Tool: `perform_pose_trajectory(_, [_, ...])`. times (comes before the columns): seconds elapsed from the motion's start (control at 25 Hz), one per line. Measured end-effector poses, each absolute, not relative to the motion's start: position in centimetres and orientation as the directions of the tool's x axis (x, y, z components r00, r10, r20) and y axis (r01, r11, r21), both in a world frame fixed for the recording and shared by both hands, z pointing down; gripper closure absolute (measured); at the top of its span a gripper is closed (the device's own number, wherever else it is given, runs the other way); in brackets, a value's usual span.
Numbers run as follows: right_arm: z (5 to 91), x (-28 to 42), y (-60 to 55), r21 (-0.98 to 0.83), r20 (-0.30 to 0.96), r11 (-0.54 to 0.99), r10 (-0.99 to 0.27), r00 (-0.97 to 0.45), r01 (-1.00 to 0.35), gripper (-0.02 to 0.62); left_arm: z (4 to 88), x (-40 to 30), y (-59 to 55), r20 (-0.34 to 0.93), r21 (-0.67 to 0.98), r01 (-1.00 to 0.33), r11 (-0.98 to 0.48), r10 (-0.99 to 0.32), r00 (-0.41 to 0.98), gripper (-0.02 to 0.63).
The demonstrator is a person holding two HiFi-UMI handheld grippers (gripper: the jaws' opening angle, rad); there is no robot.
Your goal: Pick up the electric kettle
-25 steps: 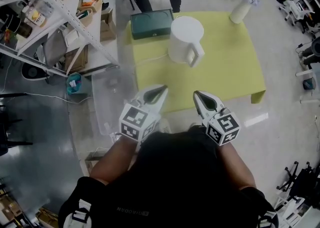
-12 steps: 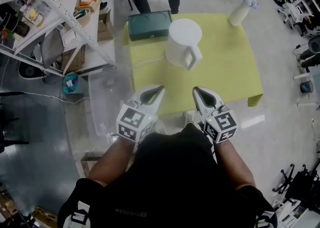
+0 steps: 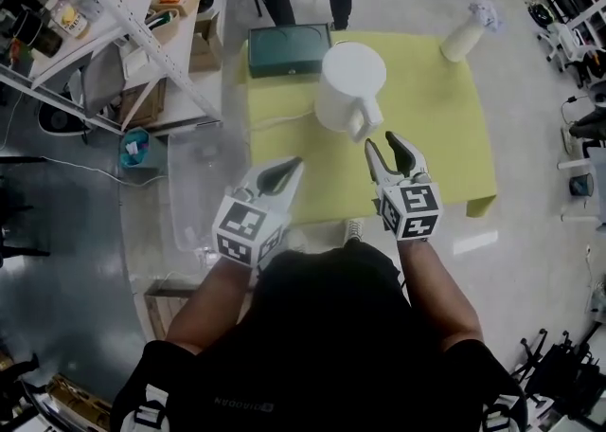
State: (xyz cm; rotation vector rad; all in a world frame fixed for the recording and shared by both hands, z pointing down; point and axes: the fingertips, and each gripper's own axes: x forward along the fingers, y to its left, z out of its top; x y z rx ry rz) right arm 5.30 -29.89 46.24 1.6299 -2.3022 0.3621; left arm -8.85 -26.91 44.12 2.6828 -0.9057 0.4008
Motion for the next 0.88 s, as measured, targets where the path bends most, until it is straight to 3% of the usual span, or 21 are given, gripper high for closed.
perform_pose_trajectory(0.08, [47.1, 5.6, -31.1, -0.034, 0.397, 0.318, -0.866, -0.305, -0.948, 0.394, 44.0, -8.9, -27.1, 0.346, 0.169, -0.634, -0.755, -0.557, 0.755, 0.604])
perform_pose_trajectory(0.4, [49.4, 5.3, -35.7, -0.032, 0.431, 0.309, -0.854, -0.292, -0.951, 0.348, 44.4, -9.9, -27.7, 0.371, 0.161, -0.685, -0.711, -0.599, 0.709, 0.604])
perform_pose_trajectory(0.88, [50.1, 5.8, -38.4, -0.016, 0.43, 0.311, -0.856, -0.287, -0.95, 0.333, 44.7, -11.0, -28.6, 0.39, 0.164, -0.723, -0.672, -0.629, 0.673, 0.604])
